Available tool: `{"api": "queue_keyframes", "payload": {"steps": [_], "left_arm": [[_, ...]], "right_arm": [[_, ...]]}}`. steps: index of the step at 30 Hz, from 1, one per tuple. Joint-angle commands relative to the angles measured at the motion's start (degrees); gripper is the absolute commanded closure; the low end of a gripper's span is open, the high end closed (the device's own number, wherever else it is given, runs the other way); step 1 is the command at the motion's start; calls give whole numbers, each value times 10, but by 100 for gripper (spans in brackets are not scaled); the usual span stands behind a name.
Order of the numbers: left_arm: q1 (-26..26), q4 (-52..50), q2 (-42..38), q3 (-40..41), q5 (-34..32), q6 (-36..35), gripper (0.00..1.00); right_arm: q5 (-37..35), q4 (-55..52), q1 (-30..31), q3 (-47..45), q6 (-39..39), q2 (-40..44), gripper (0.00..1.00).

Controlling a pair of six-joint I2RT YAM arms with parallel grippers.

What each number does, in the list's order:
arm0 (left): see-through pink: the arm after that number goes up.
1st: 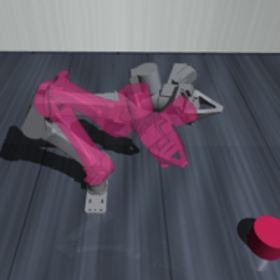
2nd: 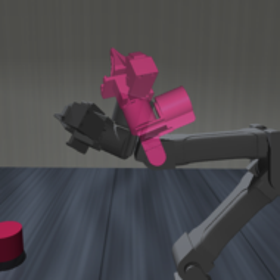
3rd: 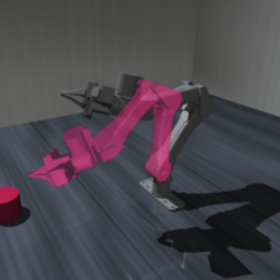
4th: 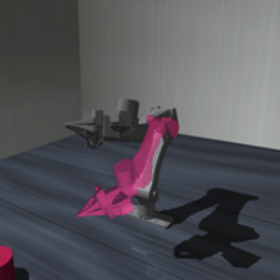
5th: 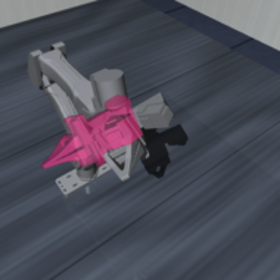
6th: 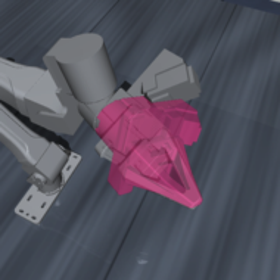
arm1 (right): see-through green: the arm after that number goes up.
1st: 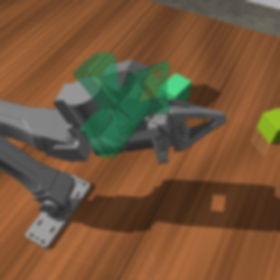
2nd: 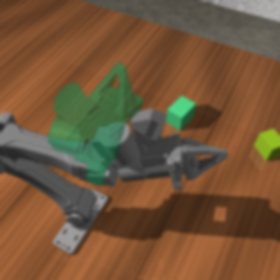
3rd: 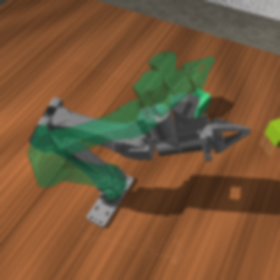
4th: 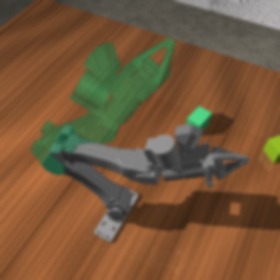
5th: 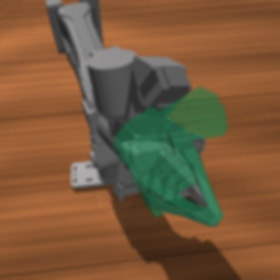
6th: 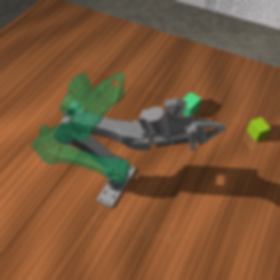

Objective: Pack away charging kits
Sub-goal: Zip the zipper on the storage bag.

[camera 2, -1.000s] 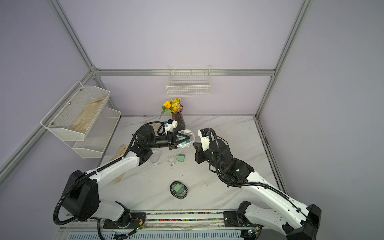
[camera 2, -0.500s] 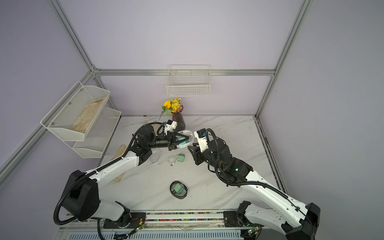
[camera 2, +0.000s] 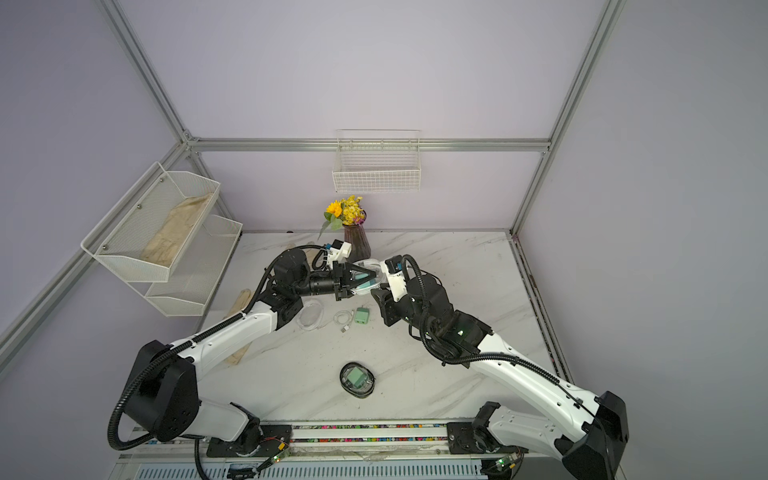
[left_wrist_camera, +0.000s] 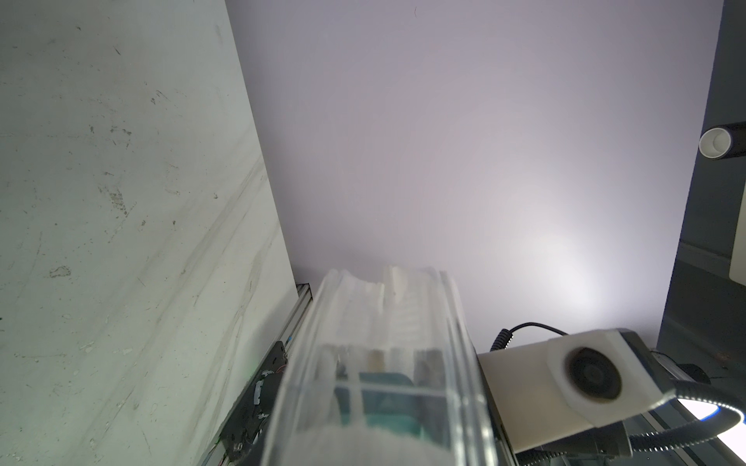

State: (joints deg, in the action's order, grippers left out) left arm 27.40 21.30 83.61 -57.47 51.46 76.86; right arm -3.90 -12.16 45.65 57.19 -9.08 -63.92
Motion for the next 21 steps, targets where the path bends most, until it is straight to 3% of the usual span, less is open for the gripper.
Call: {"api": "queue_keyframes", "payload": {"steps": [1, 6, 15, 21], "left_arm": [[2, 32, -21, -42, 18, -5, 72], [2, 35, -21, -43, 23, -3, 72], [2, 23, -48, -46, 25, -6, 72], [-2, -28, -66, -38, 25, -33, 72]], "right_arm": [[-14, 22, 1, 16, 16, -11, 71], [-25, 35, 1, 13, 27, -17, 78], [-74, 7, 1, 28, 47, -30, 100], [-119, -13, 1, 30, 61, -3, 100]]}}
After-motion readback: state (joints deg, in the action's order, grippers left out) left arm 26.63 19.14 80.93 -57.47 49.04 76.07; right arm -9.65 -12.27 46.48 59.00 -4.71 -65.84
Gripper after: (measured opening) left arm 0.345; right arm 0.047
